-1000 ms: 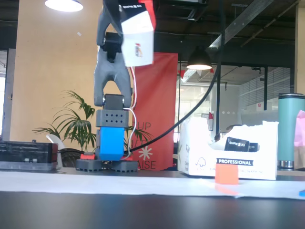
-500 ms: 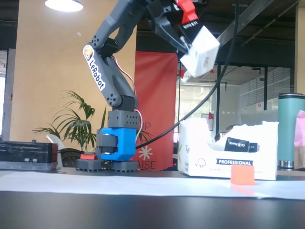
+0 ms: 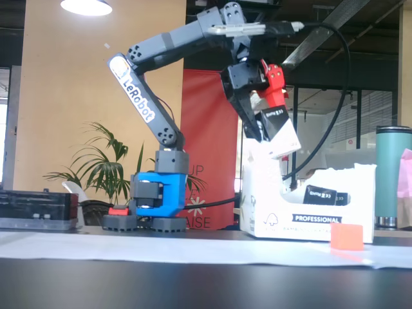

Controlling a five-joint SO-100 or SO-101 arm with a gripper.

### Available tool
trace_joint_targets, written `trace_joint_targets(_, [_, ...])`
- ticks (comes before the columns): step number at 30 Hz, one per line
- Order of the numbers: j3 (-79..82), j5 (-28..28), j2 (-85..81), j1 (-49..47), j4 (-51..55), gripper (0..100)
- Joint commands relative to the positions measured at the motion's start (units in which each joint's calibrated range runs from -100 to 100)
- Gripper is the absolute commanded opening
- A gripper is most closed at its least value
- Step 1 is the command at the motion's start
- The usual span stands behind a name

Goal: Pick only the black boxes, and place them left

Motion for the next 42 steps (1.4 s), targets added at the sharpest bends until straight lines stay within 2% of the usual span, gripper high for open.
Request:
trace_joint_targets(1, [1.78,-0.94,-1.97,-4.06,-4.06,10])
trace_joint_targets(4, [6.04,-0.94,-1.97,-4.50,-8.03,11])
trace_joint_targets(10, [12.51,-0.26,-1.97,-4.50,-12.33,34])
trace_joint_targets(13, [13.04,0.38,-2.76,-3.63,-12.09,39])
trace_joint_targets(17, [12.24,6.17,-4.90,2.95,-12.01,39])
trace_joint_targets(21, [11.89,15.32,-13.27,14.90,-12.25,39])
trace_joint_targets(23, [12.60,20.22,-19.28,22.27,-12.72,37])
trace_joint_targets(26, [13.49,25.43,-29.32,32.75,-12.80,29])
trace_joint_targets(34, [19.07,28.95,-48.52,58.99,-12.88,0])
trace_joint_targets(38, [23.06,29.48,-52.71,68.26,-16.30,0])
trace_joint_targets(42, [31.48,29.48,-55.87,73.80,-25.60,0])
